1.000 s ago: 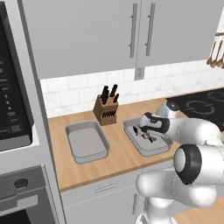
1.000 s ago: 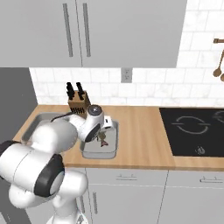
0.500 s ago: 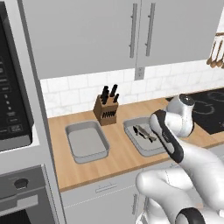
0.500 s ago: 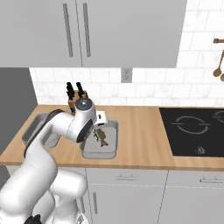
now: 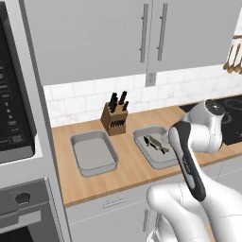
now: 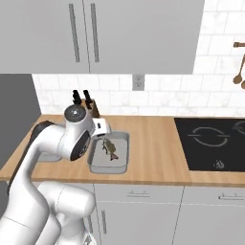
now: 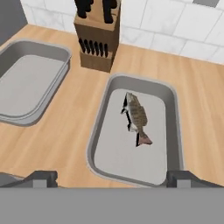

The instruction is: Place one corn and one fish in each tupperware on the nearby counter, to pack two identical lunches.

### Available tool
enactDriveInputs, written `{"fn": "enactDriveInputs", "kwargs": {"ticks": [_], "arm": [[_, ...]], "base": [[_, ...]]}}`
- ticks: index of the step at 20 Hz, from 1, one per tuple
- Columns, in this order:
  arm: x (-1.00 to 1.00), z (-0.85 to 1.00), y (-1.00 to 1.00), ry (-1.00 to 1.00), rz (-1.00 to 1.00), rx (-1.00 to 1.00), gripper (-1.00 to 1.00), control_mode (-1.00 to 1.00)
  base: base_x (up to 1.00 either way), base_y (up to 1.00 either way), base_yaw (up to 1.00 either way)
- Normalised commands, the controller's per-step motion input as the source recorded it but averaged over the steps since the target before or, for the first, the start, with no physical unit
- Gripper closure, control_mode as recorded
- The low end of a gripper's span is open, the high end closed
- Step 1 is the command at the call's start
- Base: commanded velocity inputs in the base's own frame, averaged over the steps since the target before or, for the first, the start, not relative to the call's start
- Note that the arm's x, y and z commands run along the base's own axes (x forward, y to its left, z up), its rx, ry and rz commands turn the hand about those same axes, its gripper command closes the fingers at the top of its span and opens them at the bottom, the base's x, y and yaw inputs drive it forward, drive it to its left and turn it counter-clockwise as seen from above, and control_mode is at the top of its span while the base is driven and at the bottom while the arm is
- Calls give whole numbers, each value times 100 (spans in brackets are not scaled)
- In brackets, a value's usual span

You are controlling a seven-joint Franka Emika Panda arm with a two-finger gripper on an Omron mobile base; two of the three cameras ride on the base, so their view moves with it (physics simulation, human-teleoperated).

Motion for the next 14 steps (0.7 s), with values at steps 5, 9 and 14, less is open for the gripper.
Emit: {"fn": "enactDriveInputs", "kwargs": {"ticks": [5,9,14], "arm": [[-34,30,23,0,-1,0,-100,-100],[-43,34,29,-4,0,0,-100,-100],[-45,26,33,-10,0,-2,-100,-100]], "base": [[0,0,0],[0,0,0],[0,0,0]]}}
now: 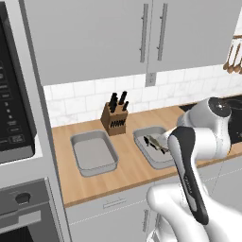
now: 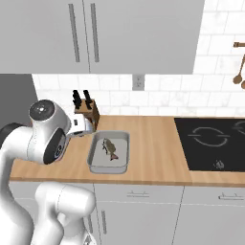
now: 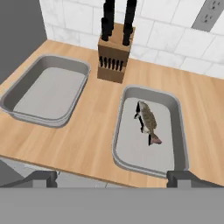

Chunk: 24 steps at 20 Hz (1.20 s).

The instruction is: Place one corn and one fish in each tupperware on the nearby counter, to pack two identical lunches.

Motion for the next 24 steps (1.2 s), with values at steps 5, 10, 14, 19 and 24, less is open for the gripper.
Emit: {"fn": "enactDriveInputs", "kwargs": {"ticks": [5,10,14,19,24], "arm": [[-32,0,14,-9,0,-3,-100,100],[0,0,0,0,0,0,-100,100],[0,0,0,0,0,0,-100,100],[0,0,0,0,0,0,-100,100],[0,0,0,0,0,0,-100,100]], "base": [[-60,18,1],[-100,68,1],[-100,100,6],[-84,100,3],[-60,100,1]]}}
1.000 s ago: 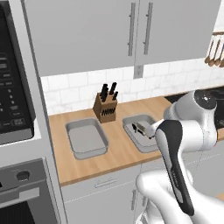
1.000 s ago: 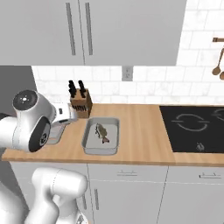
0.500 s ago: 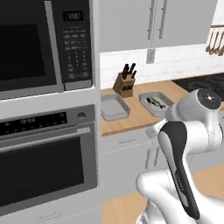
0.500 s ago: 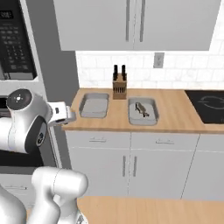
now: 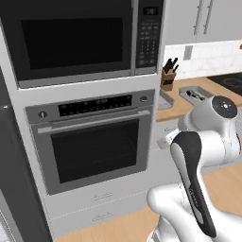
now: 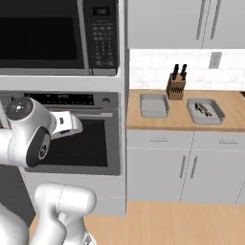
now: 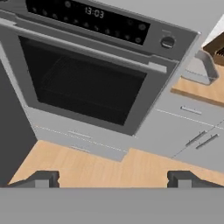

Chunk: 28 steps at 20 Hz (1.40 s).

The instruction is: Place one corn and one fish in each tupperware on the nearby counter, to pack two identical lunches.

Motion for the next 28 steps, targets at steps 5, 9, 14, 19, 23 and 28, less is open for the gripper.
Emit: {"fn": "enactDriveInputs", "kwargs": {"ticks": [5,9,14,19,23,28], "arm": [[0,0,0,0,0,0,-100,100],[0,0,0,0,0,0,-100,100],[0,0,0,0,0,0,-100,100],[0,0,0,0,0,0,-100,100],[0,0,0,0,0,0,-100,100],[0,0,0,0,0,0,-100,100]], "base": [[-100,99,0],[-100,96,0],[-92,100,0],[-3,100,0],[35,100,0],[55,89,-6]]}}
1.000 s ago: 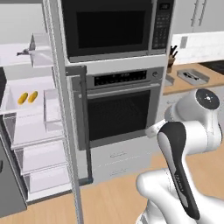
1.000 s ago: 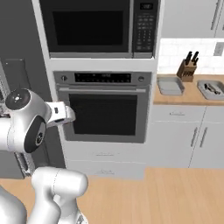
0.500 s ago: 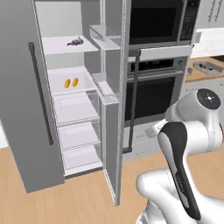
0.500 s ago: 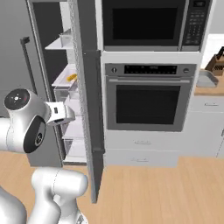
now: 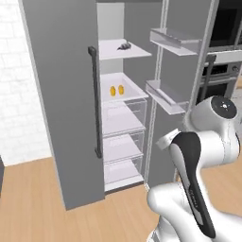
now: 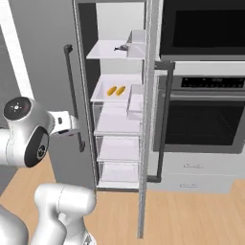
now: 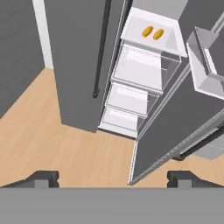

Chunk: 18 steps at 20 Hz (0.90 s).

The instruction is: Place one corn and one fish in each tupperware on the nearby counter, to pack two identical lunches.

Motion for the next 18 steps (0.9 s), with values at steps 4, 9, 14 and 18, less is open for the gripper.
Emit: {"fn": "enactDriveInputs", "kwargs": {"ticks": [4,9,14,18], "arm": [[0,0,0,0,0,0,-100,100],[0,0,0,0,0,0,-100,100],[0,0,0,0,0,0,-100,100],[0,0,0,0,0,0,-100,100]], "base": [[72,22,-16],[83,0,-15],[76,2,-11],[40,-8,-9]]}}
